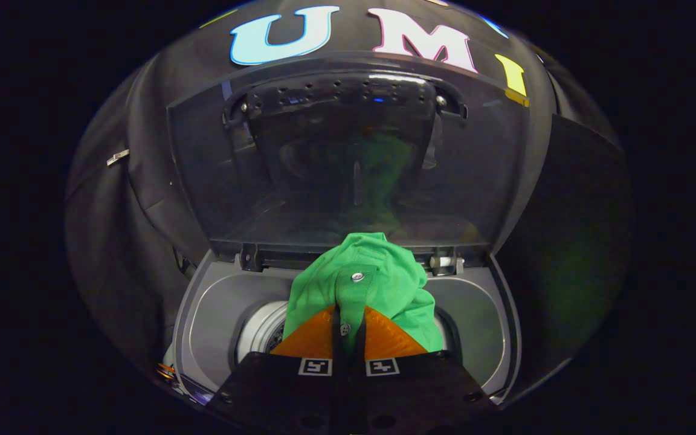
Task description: Put the clothes into the washing machine and then close the washing machine lid.
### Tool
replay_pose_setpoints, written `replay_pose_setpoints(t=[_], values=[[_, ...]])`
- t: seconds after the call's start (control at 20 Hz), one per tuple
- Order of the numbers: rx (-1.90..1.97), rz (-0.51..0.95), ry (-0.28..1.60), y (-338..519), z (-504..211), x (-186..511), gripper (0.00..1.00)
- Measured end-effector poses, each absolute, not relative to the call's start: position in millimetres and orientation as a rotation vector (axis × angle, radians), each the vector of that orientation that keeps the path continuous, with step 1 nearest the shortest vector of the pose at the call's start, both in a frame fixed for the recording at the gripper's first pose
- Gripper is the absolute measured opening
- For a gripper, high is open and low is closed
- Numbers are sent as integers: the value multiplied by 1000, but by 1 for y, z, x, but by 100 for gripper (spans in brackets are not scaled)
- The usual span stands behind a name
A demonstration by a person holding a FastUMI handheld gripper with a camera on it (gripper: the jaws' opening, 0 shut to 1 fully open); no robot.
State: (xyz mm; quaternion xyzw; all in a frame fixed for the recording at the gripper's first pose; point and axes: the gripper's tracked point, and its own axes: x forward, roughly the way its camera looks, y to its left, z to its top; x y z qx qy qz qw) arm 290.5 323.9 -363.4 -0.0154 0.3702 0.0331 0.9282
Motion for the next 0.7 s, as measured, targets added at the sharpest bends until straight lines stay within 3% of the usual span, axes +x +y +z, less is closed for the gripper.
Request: replay_pose_setpoints(t=[0.5, 0.6, 0.7], values=[[-56, 103, 808, 327, -411, 279, 6], [-64, 86, 808, 325, -407, 277, 14], [-64, 84, 802, 326, -405, 276, 47]])
